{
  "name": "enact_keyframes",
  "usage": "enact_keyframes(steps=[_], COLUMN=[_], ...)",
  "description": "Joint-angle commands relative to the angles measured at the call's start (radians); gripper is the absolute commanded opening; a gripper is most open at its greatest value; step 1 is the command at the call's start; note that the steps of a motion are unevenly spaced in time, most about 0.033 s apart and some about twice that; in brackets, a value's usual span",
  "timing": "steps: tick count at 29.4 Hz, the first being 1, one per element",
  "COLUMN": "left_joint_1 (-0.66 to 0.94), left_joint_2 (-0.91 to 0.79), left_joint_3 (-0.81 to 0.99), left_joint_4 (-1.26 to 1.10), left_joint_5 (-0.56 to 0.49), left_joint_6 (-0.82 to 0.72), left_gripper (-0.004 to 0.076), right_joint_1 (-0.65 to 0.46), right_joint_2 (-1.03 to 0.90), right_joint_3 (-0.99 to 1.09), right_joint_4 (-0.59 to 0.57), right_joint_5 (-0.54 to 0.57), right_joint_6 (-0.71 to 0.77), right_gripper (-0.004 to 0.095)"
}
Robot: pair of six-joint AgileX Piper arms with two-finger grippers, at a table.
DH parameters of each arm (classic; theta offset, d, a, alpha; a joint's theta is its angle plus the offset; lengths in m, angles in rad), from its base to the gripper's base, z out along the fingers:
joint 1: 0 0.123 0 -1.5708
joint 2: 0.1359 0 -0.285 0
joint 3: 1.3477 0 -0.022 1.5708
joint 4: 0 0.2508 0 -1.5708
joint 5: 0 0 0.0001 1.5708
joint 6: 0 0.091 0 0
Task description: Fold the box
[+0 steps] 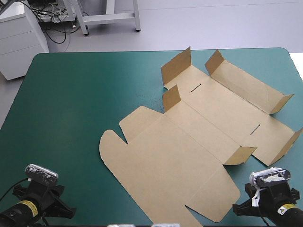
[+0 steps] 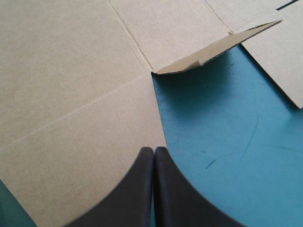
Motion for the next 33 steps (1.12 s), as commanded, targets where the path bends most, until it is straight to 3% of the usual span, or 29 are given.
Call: enact_keyframes(steps=[1, 5, 10, 13, 16, 24, 33], left_joint_1=[-0.004, -0.004, -0.004, -0.004, -0.004, -0.004, -0.004], left_joint_2=[0.009, 0.009, 0.009, 0.009, 0.009, 0.009, 0.009], left_joint_3=[-0.021, -0.021, -0.021, -0.021, -0.021, -0.021, -0.021], left_joint_4=[-0.001, -0.001, -0.001, -0.001, -0.001, -0.001, -0.001], left_joint_5=[-0.043, -0.043, -0.043, -0.043, -0.043, -0.043, -0.043], left_joint_6=[-0.003, -0.003, -0.003, -0.003, -0.003, -0.003, -0.003], left_gripper=[-0.0032, -0.0032, -0.0032, -0.0032, -0.0032, -0.0032, -0.0032], right_joint_1=[-0.001, -0.001, -0.001, -0.001, -0.001, -0.001, -0.001], right_joint_2=[0.011, 0.011, 0.011, 0.011, 0.013, 0.085, 0.262], right_joint_3=[-0.024, -0.031, -0.093, -0.162, -0.223, -0.286, -0.286], right_joint_4=[0.011, 0.016, 0.03, 0.021, 0.016, -0.037, -0.043], right_joint_5=[-0.047, -0.029, -0.001, 0.001, 0.001, -0.004, -0.079], right_joint_6=[-0.01, -0.032, 0.019, 0.148, 0.247, 0.524, 0.654], right_gripper=[-0.0023, 0.0059, 0.037, 0.06, 0.0734, 0.0753, 0.0753])
